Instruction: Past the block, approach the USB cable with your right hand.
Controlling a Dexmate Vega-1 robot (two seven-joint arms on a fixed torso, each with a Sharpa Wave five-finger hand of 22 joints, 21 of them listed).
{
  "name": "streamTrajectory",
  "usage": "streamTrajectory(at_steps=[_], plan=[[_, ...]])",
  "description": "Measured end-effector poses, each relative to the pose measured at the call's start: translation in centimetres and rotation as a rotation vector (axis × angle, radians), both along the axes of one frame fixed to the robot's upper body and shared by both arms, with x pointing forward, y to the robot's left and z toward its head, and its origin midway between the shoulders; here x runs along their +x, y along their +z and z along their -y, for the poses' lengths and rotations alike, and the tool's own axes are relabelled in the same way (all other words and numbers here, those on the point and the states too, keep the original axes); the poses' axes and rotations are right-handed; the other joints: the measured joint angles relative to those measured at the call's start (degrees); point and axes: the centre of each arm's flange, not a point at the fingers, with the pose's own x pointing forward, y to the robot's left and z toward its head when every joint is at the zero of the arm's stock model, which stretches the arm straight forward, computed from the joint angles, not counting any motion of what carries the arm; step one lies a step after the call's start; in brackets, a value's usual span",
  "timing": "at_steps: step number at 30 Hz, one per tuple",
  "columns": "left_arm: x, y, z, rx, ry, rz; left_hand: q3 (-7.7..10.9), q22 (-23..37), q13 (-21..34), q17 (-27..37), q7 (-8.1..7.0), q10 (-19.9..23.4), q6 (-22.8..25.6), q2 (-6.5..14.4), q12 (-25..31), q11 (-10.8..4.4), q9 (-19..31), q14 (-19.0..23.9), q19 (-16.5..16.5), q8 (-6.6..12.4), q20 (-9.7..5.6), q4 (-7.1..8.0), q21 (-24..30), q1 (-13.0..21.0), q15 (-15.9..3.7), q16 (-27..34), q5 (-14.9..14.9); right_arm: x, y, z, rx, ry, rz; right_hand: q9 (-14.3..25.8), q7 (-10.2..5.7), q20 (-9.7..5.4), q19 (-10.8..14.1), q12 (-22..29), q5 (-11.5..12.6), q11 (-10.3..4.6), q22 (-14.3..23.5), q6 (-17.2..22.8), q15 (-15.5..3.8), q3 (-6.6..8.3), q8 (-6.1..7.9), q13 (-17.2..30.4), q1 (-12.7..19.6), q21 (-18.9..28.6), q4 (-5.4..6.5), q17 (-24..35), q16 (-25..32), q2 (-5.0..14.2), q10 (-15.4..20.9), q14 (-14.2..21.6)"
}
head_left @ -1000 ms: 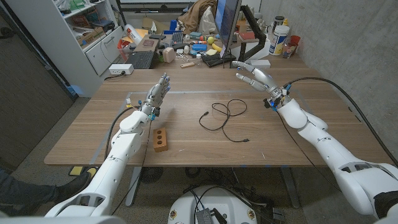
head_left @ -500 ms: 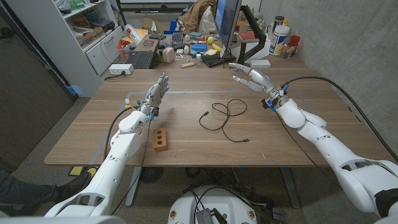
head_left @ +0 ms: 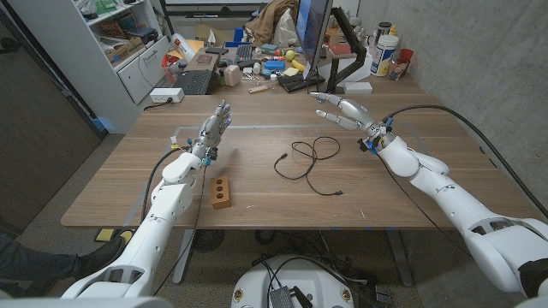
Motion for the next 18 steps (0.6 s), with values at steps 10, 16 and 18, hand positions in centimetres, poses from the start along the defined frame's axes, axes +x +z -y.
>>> streamTrajectory(at_steps=[10,16,18], plan=[[-0.04,0.01,-0.13,-0.001,0.001,0.002,0.0,0.0,0.0,0.0,0.0,0.0,0.0,0.0,0.0,0.0,0.0,0.0,0.0,0.0,0.0,0.0,0.0,0.0,0.0,0.0,0.0,0.15,-0.42,-0.21,-0.043,-0.027,0.009,0.0,-0.39,0.0,0.0,0.0,0.2,0.01,0.0,0.4,0.0,0.0,0.45,0.0,0.0,-0.7,0.0,0.0,0.0,0.0,0.5,0.0],[-0.06,-0.1,-0.16,-0.001,0.001,0.0,0.0,0.0,0.0,0.0,0.0,0.0,0.0,0.0,0.0,0.0,0.0,0.0,0.0,0.0,-0.01,0.0,0.0,0.0,0.0,0.0,0.0,0.2,-0.61,-0.34,-0.065,-0.041,0.019,0.0,-0.69,0.0,0.0,0.0,0.2,0.01,0.0,0.7,-0.03,0.0,0.45,0.0,0.2,-0.9,0.0,0.0,-0.3,0.23,0.4,-0.4],[-0.09,-0.09,-0.2,-0.001,0.002,0.001,0.0,0.0,0.0,0.0,0.0,0.0,0.0,0.0,0.0,0.0,0.0,0.0,0.0,0.0,-0.01,0.0,0.0,0.0,0.0,0.0,0.0,0.28,-0.66,-0.31,-0.067,-0.049,0.023,0.0,-0.69,0.0,0.0,0.0,0.2,0.01,0.0,0.7,-0.01,0.0,0.45,0.0,0.2,-1.2,0.0,0.0,-0.3,0.23,0.4,-0.5]])
